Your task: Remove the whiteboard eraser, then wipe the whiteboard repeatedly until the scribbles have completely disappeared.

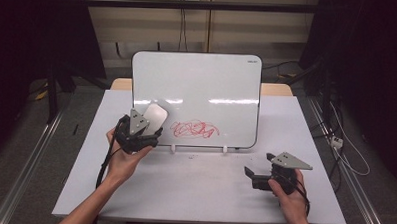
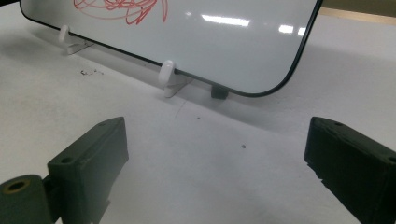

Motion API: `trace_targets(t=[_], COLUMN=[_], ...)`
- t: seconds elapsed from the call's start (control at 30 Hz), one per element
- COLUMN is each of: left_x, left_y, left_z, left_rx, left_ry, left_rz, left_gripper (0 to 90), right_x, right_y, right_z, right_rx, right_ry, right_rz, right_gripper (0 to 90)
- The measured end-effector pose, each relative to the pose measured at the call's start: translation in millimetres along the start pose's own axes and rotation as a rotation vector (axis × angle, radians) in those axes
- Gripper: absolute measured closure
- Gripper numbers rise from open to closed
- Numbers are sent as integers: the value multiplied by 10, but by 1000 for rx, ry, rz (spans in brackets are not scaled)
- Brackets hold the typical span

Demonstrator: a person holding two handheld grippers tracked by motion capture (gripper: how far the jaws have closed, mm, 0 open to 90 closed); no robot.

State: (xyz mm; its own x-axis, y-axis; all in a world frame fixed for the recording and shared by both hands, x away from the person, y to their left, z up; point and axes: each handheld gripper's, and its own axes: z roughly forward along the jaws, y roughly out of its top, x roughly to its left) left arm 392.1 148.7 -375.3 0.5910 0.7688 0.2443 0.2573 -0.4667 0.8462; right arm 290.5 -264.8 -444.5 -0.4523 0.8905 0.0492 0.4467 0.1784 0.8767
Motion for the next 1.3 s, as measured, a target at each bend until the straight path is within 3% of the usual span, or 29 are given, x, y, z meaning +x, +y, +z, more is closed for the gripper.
trace_targets(t=[0.5,0.67,0.93,1.0,1.2,1.27,1.3], left_x=[-133,-159,-255,-236,-267,-296,-320], left_y=[55,93,189,232,279,277,287], left_z=[81,101,175,205,305,335,357], left_rx=[10,7,-20,5,11,-9,9], left_ry=[-50,-65,-57,-56,-33,-28,-30], left_rz=[33,23,26,42,64,50,76], left_gripper=[311,310,310,310,310,310,310], right_x=[-18,5,0,-4,2,4,5], right_y=[8,7,-3,-3,0,2,2], right_z=[15,30,12,11,21,24,25], right_rx=[-1,5,2,0,4,3,4], right_ry=[1,2,5,6,10,9,10], right_rz=[6,2,-3,-3,-5,-7,-8], right_gripper=[62,61,60,60,61,61,61])
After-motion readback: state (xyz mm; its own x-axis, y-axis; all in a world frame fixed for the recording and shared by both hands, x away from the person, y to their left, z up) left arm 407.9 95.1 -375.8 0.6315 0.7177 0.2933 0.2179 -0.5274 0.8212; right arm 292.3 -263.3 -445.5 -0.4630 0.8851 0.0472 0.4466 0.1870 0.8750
